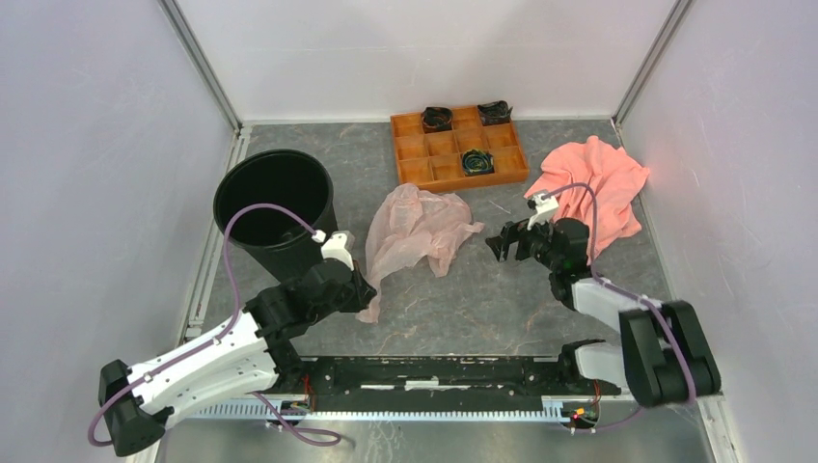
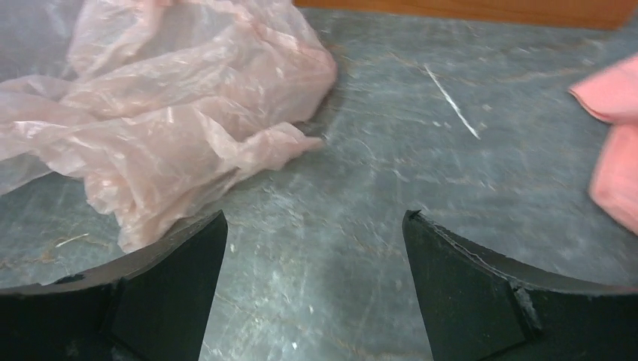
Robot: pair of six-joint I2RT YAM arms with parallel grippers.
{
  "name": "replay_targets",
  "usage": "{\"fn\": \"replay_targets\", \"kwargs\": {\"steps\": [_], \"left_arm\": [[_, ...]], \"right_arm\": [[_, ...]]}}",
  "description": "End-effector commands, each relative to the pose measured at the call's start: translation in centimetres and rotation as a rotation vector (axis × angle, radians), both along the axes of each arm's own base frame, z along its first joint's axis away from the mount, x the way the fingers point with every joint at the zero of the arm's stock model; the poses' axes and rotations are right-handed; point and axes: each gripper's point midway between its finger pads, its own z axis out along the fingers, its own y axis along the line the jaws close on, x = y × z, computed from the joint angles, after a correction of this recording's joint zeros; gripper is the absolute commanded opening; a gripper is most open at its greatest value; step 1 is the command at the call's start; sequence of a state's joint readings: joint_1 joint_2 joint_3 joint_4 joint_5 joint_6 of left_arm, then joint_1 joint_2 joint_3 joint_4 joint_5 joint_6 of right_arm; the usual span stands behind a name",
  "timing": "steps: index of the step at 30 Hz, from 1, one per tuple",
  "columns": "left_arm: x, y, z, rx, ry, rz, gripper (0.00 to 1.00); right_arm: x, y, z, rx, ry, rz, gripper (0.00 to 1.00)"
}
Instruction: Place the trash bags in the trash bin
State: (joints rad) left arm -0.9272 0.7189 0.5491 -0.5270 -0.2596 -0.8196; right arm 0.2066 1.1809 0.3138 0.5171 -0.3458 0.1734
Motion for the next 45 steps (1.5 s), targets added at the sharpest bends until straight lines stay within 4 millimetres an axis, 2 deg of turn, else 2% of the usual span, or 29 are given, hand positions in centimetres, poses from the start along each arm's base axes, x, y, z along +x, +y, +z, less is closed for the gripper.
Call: {"fn": "replay_targets", "kwargs": {"steps": [1,5,11,14,20,26,32,37,40,43,45], "left_arm": [[0.2,0.0,0.4,-0.021,-0.020,0.010,0.07],[0.1,-0.1,0.3,-0.032,-0.011,0.008,0.07],[-0.3,-0.5,0.0,-0.044,0.009,-0.007,0.06],[-0.2,-0.8,0.1,-0.058,0.009,-0.005,0.06],[-0.2,-1.3,0.4,-0.070,0.013,-0.018,0.06],[-0.2,-0.9,0.5,-0.062,0.009,-0.014,0.06],[-0.3,-0.9,0.6,-0.054,0.012,-0.017,0.06],[-0.1,-0.7,0.9,-0.053,0.003,-0.003,0.06],[0.0,-0.8,1.1,-0.061,-0.001,0.002,0.06],[0.1,-0.8,1.0,-0.060,0.000,0.004,0.06],[0.0,-0.9,1.0,-0.063,0.005,0.003,0.06]], "right_arm": [[1.9,4.2,6.0,0.096,-0.264,0.301,0.94],[4.0,5.6,6.6,0.076,-0.320,0.404,0.97],[5.9,6.9,4.7,0.074,-0.279,0.511,0.98],[5.2,7.7,3.3,0.133,-0.224,0.549,0.98],[3.1,7.7,1.9,0.188,-0.179,0.541,0.98],[1.4,7.6,0.1,0.208,-0.121,0.533,0.96],[1.3,6.6,-1.0,0.181,-0.074,0.441,0.98],[-1.8,7.0,-0.3,0.292,-0.043,0.452,0.98],[-3.4,7.3,-1.2,0.276,-0.035,0.454,0.98],[-3.1,8.3,-1.9,0.233,-0.023,0.462,0.96],[-1.9,8.3,-2.5,0.143,-0.042,0.400,0.95]]}}
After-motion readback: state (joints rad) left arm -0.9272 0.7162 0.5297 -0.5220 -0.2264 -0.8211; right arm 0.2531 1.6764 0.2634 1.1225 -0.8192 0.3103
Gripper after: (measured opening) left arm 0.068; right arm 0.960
